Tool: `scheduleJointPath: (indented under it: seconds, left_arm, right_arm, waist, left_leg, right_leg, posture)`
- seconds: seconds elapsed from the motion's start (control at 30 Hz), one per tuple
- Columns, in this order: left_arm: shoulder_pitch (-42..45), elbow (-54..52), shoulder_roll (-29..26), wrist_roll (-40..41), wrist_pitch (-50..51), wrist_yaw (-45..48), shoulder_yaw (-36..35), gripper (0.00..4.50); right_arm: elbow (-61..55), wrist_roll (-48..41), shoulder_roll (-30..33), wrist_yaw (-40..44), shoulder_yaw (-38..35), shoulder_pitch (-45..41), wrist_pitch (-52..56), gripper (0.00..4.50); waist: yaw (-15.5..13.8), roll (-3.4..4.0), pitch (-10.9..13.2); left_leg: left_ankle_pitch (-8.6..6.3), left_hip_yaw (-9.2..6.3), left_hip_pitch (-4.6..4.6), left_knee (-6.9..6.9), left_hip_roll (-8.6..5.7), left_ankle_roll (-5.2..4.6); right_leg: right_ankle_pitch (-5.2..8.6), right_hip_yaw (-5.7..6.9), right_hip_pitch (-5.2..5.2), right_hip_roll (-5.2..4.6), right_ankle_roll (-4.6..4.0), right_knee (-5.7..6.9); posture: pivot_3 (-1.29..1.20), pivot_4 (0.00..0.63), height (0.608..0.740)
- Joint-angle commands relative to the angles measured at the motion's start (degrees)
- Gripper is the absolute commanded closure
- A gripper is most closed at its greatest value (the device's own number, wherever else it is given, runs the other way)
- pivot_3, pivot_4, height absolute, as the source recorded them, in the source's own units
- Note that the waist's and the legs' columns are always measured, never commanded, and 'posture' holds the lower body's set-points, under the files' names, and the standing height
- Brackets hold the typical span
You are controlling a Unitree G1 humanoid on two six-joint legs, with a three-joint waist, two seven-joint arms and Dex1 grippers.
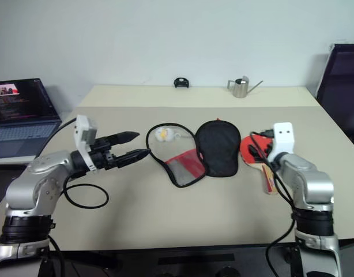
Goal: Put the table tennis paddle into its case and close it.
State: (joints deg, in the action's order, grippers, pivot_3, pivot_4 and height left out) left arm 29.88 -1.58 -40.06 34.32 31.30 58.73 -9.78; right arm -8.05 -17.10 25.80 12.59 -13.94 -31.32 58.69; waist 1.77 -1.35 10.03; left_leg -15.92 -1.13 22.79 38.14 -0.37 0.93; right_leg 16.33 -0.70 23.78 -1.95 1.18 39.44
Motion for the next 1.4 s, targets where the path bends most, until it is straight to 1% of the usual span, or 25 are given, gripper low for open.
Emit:
scheduleJointPath:
  seconds: [0.03, 0.17, 0.27, 0.37, 0.5, 0.63, 0.97, 1.13, 1.23, 1.4]
  left_arm:
    - [2.6, -3.1, 0.5, 2.5, 1.7, 1.8, 1.5, 0.00]
    - [3.9, -3.7, 0.8, 2.7, 2.2, 3.9, 3.8, 0.00]
    - [4.8, -2.7, 1.0, 2.2, 1.8, 4.6, 4.8, 0.00]
    - [5.5, -1.5, 1.4, 1.7, 1.3, 5.1, 5.6, 0.00]
    - [6.2, -1.1, 2.0, 1.5, 1.2, 6.0, 6.5, 0.00]
    - [6.8, -0.8, 2.5, 1.1, 0.9, 6.5, 7.5, 0.00]
    - [6.6, -0.7, 2.8, 0.3, 0.5, 6.2, 7.4, 0.00]
    - [6.3, -0.9, 2.7, 0.2, 0.6, 5.9, 7.1, 0.00]
    - [6.1, -0.9, 2.5, 0.2, 0.6, 5.8, 6.8, 0.00]
    - [5.5, -1.1, 1.8, 0.2, 0.6, 5.5, 6.1, 0.00]
  right_arm:
    - [-5.3, -1.2, 1.8, 0.5, -1.9, 2.1, 3.1, 0.05]
    - [-8.8, -1.5, 1.9, -0.2, -3.1, 6.1, 7.7, 0.05]
    - [-9.6, -2.2, 0.0, -1.4, -4.5, 7.2, 10.7, 0.05]
    - [-9.2, -1.7, -1.8, -2.8, -4.6, 7.7, 11.4, 0.05]
    - [-7.5, -0.6, -2.7, -3.9, -3.0, 8.1, 9.5, 0.05]
    - [-4.6, 1.1, -2.3, -4.3, -2.2, 8.4, 7.4, 0.05]
    - [-0.2, 2.6, -2.2, -2.8, 1.2, 8.2, 3.1, 0.05]
    - [2.5, 3.3, -2.4, -2.5, 2.7, 7.5, 0.7, 0.05]
    - [4.0, 3.6, -2.1, -2.0, 3.1, 6.9, -0.2, 0.59]
    - [6.6, 4.1, -1.1, -2.3, 2.5, 5.9, 0.0, 2.25]
  waist:
    - [0.0, 0.00, 0.0]
    - [0.1, 0.00, 0.0]
    - [0.1, 0.00, 0.0]
    - [0.1, 0.00, 0.0]
    - [0.0, 0.00, 0.0]
    - [0.0, 0.00, 0.0]
    - [0.1, 0.00, 0.0]
    - [0.3, -0.01, 0.0]
    - [0.2, -0.04, 0.0]
    - [0.2, -0.22, -0.1]
  left_leg:
    - [0.00, 0.00, -0.01, 0.00, 0.00, 0.00]
    - [0.00, 0.02, -0.05, 0.01, 0.01, 0.00]
    - [0.01, 0.03, -0.07, 0.02, 0.02, -0.01]
    - [0.01, 0.04, -0.09, 0.06, 0.01, -0.01]
    - [0.01, 0.03, -0.08, 0.08, 0.00, -0.02]
    - [0.01, 0.03, -0.07, 0.09, 0.00, -0.02]
    - [0.01, 0.03, -0.10, 0.12, 0.01, -0.02]
    - [0.01, 0.03, -0.44, 0.12, 0.03, -0.02]
    - [0.01, 0.03, -0.69, 0.10, 0.04, -0.03]
    - [0.01, 0.05, -0.78, 0.10, 0.07, -0.03]
  right_leg:
    - [0.00, 0.00, 0.00, 0.00, 0.00, 0.01]
    - [0.00, -0.06, -0.03, 0.03, 0.00, 0.03]
    - [0.00, -0.07, -0.03, 0.05, 0.00, 0.05]
    - [0.00, -0.09, -0.04, 0.06, 0.00, 0.11]
    - [0.00, -0.08, -0.06, 0.07, 0.00, 0.09]
    - [0.00, -0.08, -0.06, 0.07, 0.00, 0.08]
    - [0.00, -0.09, -0.10, 0.08, 0.00, 0.10]
    - [0.00, -0.11, -0.40, 0.12, 0.01, 0.09]
    - [0.01, -0.12, -0.60, 0.17, 0.02, 0.08]
    - [0.01, -0.17, -0.64, 0.24, 0.01, 0.11]
  posture:
    - [0.00, 0.150, 0.740]
    - [0.00, 0.150, 0.740]
    - [0.00, 0.150, 0.740]
    - [0.00, 0.150, 0.740]
    - [0.00, 0.150, 0.740]
    - [0.00, 0.150, 0.740]
    - [0.00, 0.150, 0.740]
    - [0.00, 0.150, 0.740]
    - [0.00, 0.150, 0.740]
    - [0.00, 0.150, 0.740]
